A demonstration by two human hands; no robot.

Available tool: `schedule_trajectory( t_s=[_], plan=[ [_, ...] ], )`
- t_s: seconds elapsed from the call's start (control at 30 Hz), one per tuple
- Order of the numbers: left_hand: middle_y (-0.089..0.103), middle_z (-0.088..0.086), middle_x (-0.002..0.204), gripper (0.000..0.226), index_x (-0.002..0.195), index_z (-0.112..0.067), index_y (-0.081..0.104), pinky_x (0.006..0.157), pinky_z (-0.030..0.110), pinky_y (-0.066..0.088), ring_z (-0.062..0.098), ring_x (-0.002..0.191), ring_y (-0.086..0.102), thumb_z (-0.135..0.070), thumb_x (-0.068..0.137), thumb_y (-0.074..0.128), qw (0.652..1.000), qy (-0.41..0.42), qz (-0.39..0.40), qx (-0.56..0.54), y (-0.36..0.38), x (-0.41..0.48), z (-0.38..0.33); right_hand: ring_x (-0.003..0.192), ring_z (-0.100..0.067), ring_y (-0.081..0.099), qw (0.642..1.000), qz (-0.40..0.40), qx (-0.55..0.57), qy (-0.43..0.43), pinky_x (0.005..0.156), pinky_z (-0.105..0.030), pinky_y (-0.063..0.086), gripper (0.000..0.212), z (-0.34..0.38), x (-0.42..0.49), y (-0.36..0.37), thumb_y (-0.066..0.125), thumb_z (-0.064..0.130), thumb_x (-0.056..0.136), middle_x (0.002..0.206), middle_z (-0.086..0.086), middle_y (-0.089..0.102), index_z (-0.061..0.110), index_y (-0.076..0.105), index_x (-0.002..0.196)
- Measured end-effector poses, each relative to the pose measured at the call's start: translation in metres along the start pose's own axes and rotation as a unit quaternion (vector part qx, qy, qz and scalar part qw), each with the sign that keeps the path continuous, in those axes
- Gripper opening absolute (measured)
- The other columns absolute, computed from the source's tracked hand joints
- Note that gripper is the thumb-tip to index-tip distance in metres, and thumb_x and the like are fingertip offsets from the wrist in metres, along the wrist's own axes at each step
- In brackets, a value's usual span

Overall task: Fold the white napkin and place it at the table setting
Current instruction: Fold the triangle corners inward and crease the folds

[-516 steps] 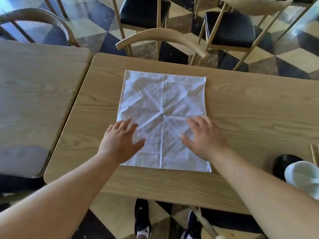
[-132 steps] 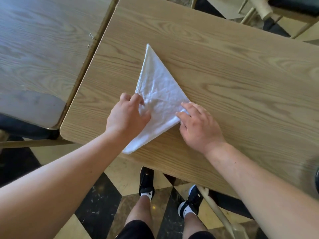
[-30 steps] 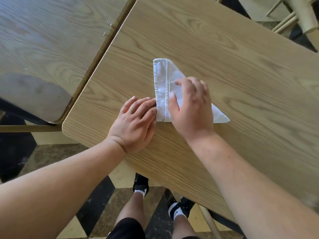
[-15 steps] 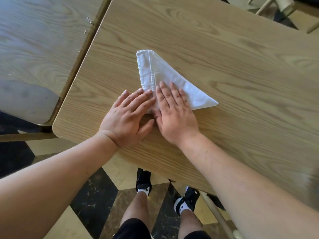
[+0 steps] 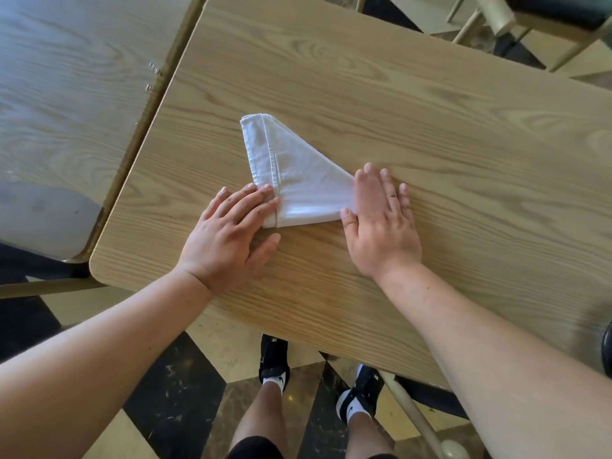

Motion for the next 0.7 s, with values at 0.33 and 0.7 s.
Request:
schedule_trajectory(
  t_s=[0.33, 0.7],
  plan=[
    [0.04, 0.006, 0.169, 0.048, 0.147, -0.016, 0.06, 0.129, 0.054, 0.024, 0.027, 0.159, 0.032, -0.038, 0.105, 0.05, 0.998, 0.06, -0.029, -0.015, 0.007, 0.086, -0.075, 0.163, -0.023, -0.002, 1.0, 0.0, 0.022, 0.0, 0.131, -0.049, -0.002, 0.072, -0.001, 0.003, 0.001, 0.018, 0.048, 0.105, 0.176, -0.004, 0.004, 0.013, 0.01, 0.167],
    [0.026, -0.004, 0.175, 0.069, 0.165, -0.035, 0.032, 0.132, 0.054, 0.008, 0.017, 0.164, 0.017, -0.066, 0.104, 0.022, 0.989, 0.11, 0.084, 0.046, 0.039, 0.133, -0.065, 0.163, -0.026, 0.003, 1.0, -0.006, -0.019, -0.005, 0.131, -0.053, 0.006, 0.072, -0.001, 0.004, 0.004, 0.019, 0.051, 0.106, 0.176, -0.007, 0.007, 0.016, 0.008, 0.168]
  ],
)
Point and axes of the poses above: each hand's wrist, its own x-axis towards the middle knuckle, its own y-axis out of the palm, z = x × y, the point moved 2 cm from there along x, towards the middle knuckle
